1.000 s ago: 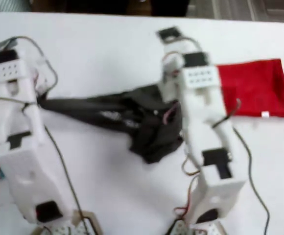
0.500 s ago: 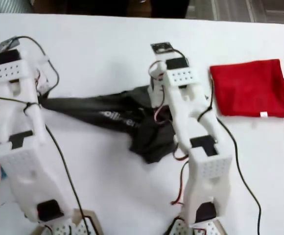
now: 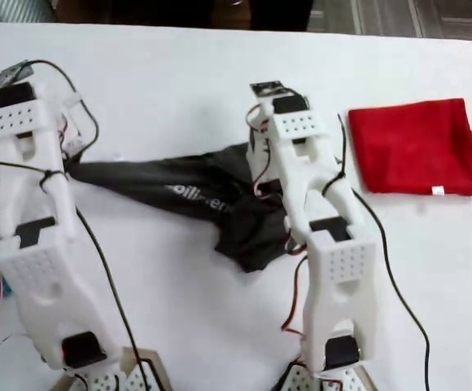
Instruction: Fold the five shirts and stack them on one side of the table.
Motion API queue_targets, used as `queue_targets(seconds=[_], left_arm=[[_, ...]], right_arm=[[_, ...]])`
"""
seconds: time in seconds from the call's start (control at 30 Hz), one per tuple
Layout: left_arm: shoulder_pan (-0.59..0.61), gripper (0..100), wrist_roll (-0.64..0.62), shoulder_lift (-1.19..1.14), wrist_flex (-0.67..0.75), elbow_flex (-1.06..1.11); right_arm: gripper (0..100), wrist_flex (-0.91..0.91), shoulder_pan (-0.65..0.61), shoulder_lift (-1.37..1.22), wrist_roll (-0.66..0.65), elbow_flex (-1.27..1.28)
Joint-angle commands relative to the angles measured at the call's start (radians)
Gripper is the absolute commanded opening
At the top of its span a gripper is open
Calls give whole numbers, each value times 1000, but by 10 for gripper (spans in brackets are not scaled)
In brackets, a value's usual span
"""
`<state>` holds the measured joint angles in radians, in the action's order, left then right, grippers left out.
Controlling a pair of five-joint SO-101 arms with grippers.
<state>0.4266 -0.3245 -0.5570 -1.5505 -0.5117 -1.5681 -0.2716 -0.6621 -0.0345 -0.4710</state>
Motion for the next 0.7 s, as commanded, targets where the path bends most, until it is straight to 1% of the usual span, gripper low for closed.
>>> queue_targets(seconds=[0.0, 0.17, 0.23, 0.33, 0.4, 0.67], left_arm=[[-8, 25, 5, 8, 14, -5], [-8, 25, 5, 8, 14, -5], [-8, 25, 5, 8, 14, -5], [-6, 25, 5, 8, 14, -5], [-5, 25, 5, 8, 14, -5], [-8, 25, 3, 8, 14, -5]], right_arm=[[204, -4, 12, -1, 9, -38], [157, 15, 12, -4, 9, -40], [111, 27, 12, 2, 8, -40], [12, 33, 12, 36, 8, -46], [29, 33, 19, 70, 8, -46], [24, 35, 68, 205, 0, -40]])
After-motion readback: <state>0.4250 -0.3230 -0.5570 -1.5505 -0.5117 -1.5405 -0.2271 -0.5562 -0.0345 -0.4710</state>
